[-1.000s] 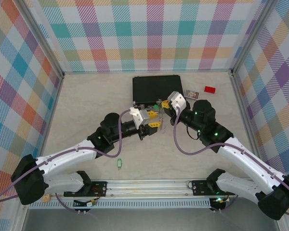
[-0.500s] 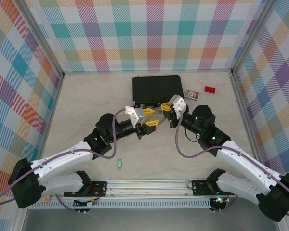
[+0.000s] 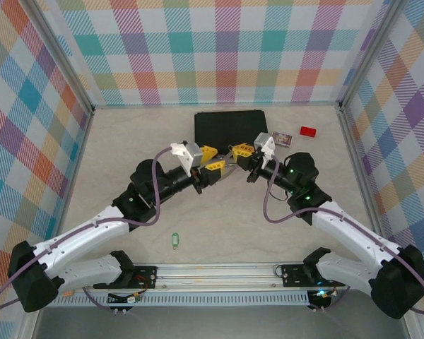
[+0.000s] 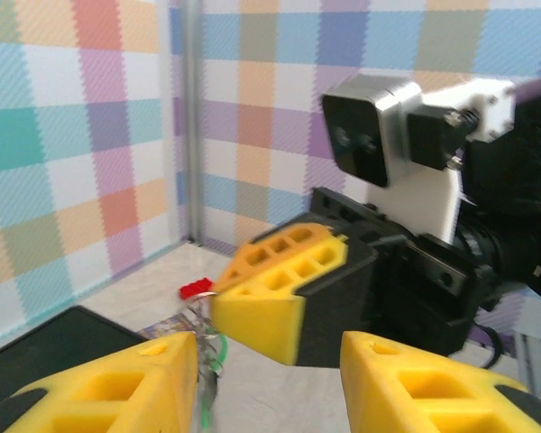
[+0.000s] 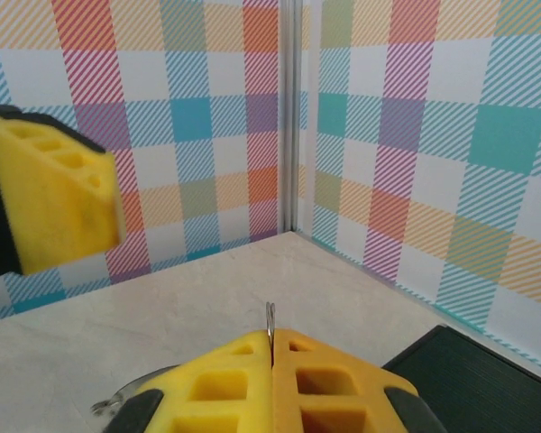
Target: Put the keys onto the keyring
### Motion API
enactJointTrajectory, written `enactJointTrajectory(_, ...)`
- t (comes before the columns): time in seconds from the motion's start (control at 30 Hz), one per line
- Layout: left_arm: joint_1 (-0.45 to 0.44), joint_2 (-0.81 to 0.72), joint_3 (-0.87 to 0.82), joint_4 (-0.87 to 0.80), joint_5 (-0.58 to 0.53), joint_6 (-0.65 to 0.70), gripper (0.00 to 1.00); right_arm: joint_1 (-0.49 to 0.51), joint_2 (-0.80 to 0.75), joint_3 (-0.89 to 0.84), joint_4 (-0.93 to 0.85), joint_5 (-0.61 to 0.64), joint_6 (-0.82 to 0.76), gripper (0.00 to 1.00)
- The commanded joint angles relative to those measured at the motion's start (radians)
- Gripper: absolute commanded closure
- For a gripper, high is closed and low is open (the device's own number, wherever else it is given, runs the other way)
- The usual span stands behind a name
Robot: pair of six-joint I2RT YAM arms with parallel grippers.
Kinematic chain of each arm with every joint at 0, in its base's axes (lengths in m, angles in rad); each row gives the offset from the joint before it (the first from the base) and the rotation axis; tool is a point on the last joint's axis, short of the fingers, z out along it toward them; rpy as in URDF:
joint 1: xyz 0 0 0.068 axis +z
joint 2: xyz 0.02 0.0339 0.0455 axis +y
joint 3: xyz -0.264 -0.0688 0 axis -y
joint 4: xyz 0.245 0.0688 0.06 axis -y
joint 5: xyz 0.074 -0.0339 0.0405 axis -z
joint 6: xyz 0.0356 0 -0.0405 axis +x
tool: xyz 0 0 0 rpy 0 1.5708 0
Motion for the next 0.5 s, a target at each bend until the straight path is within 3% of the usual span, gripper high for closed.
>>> enactJointTrajectory(0.0, 0.050, -0.029, 0.034, 0.005, -0.028, -0.059, 0.55, -0.018, 0.026, 0.005, 0.184, -0.073, 0.078, 1.00)
enactJointTrajectory(0.27, 0.140, 0.023, 0.035, 0.045, 0.095, -0.161, 0.55, -0.066, 0.142, 0.040, 0.366, -0.236, 0.279, 1.00)
enactJointTrajectory(0.47, 0.176, 0.058, 0.032, 0.116, 0.158, -0.237, 0.63, -0.079, 0.240, 0.095, 0.476, -0.379, 0.394, 1.00)
